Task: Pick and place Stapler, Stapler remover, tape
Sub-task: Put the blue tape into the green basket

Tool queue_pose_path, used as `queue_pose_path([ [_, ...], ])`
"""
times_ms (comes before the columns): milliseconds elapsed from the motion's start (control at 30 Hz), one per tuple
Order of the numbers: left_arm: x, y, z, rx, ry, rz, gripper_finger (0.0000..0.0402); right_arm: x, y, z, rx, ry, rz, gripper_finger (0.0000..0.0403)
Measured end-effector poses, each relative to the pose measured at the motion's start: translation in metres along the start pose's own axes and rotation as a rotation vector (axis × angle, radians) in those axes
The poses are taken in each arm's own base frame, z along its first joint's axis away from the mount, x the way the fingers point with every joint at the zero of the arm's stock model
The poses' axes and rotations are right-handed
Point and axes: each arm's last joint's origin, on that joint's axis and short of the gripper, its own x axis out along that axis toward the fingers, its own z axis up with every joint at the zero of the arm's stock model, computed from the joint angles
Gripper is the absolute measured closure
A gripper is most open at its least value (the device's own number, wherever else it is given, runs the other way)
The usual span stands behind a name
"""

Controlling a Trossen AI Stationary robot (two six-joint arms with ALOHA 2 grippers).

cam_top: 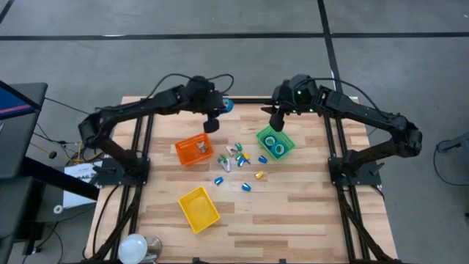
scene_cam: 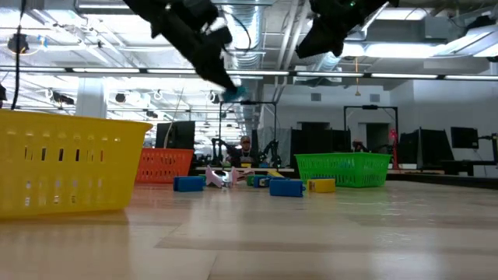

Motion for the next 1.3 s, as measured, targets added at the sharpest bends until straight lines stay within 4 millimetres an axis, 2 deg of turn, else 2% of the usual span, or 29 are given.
queue_pose_path([
  [200,-0.026,0.001,0.017,-0.017,-0.158,-0.005,0.0353,-0.001,0.000,0.010,-0.008,-0.102,0.022,0.0292],
  [567,-0.039,0.007,0.044,-0.158,-0.464,-0.051,0.0353,-0.004,-0.001,0.028,-0.035,-0.298,0.019,0.0292],
  [767,-0.051,0.012,0.062,-0.239,-0.696,-0.101,0.0353,-0.007,-0.004,0.035,-0.038,-0.374,0.004,0.0292],
  [933,-0.058,0.012,0.070,-0.295,-0.787,-0.167,0.0353,-0.008,-0.004,0.039,-0.041,-0.417,-0.002,0.0290],
  [1067,-0.060,0.011,0.071,-0.291,-0.810,-0.225,0.0353,-0.010,-0.004,0.042,-0.044,-0.454,-0.005,0.0264],
  [1300,-0.062,0.007,0.074,-0.256,-0.833,-0.314,0.0353,-0.012,-0.005,0.047,-0.009,-0.507,-0.031,0.0168],
])
